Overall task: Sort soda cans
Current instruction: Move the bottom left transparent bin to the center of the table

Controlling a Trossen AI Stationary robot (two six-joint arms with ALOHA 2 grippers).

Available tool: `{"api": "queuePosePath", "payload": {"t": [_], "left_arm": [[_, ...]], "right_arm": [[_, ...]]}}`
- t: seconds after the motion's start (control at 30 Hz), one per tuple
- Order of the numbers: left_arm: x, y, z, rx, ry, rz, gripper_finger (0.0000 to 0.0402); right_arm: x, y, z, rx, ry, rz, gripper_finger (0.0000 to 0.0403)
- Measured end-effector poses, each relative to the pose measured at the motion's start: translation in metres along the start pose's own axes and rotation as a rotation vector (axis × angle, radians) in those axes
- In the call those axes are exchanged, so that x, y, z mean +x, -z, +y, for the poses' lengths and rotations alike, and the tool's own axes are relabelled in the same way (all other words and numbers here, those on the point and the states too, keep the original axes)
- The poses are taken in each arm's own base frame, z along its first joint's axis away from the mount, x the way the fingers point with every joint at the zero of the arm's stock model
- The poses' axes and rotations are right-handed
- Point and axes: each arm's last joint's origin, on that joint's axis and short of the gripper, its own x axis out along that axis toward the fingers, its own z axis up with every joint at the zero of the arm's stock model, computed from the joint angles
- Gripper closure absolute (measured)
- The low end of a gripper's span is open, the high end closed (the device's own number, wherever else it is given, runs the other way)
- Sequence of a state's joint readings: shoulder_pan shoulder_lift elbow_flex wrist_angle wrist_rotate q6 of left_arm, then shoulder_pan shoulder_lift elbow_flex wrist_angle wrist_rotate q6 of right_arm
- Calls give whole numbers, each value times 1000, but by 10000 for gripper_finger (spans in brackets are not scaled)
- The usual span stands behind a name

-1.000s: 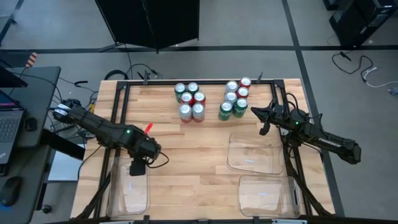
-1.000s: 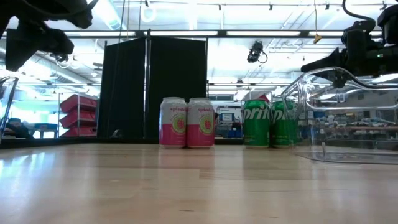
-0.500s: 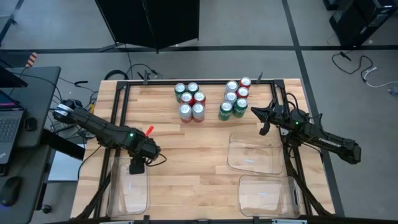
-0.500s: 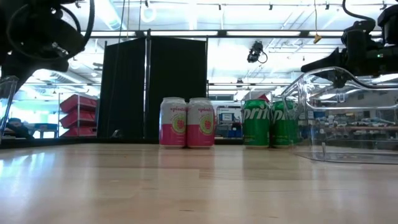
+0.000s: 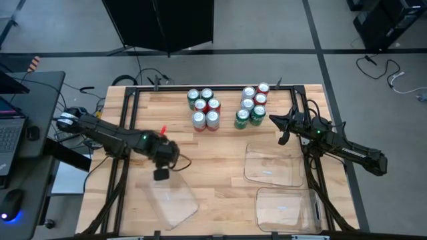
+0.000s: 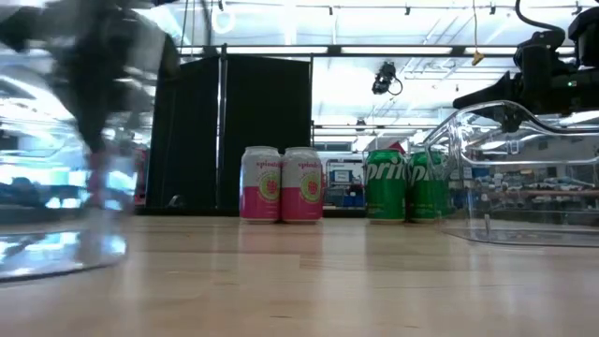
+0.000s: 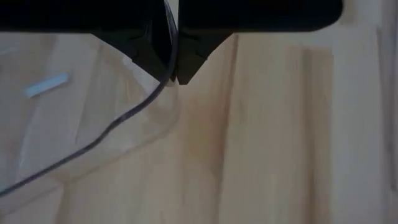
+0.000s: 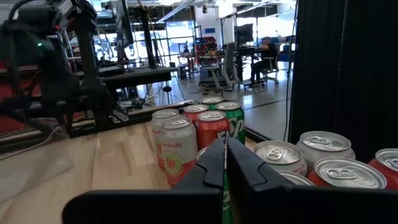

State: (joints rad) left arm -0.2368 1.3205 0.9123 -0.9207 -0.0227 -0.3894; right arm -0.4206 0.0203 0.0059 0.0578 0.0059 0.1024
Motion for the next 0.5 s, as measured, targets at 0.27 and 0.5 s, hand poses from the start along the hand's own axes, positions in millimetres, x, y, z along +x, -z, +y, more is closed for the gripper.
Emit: {"api": "queuePosePath", "payload": {"t": [0.27,0.5], "left_arm": [[9,-24,26,63,-60,-80,395],[13,-56,44,157,-126,-206,395]], "right_arm": [[0,0,0,0,0,2,395],[0,0,0,0,-1,-1,398]]}}
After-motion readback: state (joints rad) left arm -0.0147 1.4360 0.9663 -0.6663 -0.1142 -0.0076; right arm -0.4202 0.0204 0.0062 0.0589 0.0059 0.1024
